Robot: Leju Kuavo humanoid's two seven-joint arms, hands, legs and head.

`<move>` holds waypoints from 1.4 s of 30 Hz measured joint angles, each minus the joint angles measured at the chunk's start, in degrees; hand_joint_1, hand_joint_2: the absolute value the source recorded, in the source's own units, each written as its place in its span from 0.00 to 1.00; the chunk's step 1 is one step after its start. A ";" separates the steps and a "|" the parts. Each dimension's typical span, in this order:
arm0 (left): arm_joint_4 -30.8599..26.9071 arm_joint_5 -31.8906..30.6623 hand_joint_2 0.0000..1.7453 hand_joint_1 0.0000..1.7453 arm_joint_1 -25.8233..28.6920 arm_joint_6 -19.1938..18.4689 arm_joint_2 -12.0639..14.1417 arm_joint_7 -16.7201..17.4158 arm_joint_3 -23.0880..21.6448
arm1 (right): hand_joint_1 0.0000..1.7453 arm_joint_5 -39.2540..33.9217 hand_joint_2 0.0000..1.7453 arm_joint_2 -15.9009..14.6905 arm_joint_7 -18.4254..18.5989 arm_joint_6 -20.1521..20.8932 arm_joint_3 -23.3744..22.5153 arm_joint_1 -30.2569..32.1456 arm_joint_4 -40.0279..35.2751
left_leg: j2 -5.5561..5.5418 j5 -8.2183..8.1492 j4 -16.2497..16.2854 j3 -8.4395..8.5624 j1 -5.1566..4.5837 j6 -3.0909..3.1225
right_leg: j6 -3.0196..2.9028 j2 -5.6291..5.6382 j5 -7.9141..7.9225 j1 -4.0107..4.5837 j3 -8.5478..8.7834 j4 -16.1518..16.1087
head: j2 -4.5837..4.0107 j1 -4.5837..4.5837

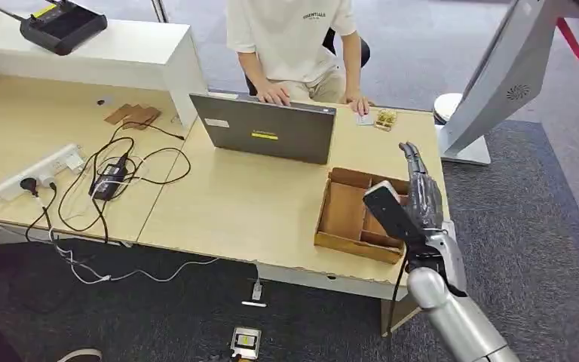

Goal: Pass the card to the sensor for recognition and then transmit it.

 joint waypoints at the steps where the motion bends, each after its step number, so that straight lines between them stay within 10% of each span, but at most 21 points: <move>1: 0.00 0.00 0.00 0.00 0.00 0.00 0.00 0.00 0.00 | 0.00 0.20 1.00 0.00 0.00 0.09 0.02 0.29 -0.15 | 0.01 0.00 0.00 0.00 0.00 0.00 | 0.00 0.00 0.00 0.00 0.00 0.00 | 0.00 0.00; 42: -0.02 -0.33 0.00 0.00 -0.22 -0.52 0.00 0.94 -0.04 | 0.00 10.75 1.00 -0.37 1.81 13.79 1.66 4.68 -1.99 | 0.01 0.00 0.00 0.01 0.00 0.00 | 0.00 0.00 0.00 0.00 0.01 -0.01 | 0.00 0.00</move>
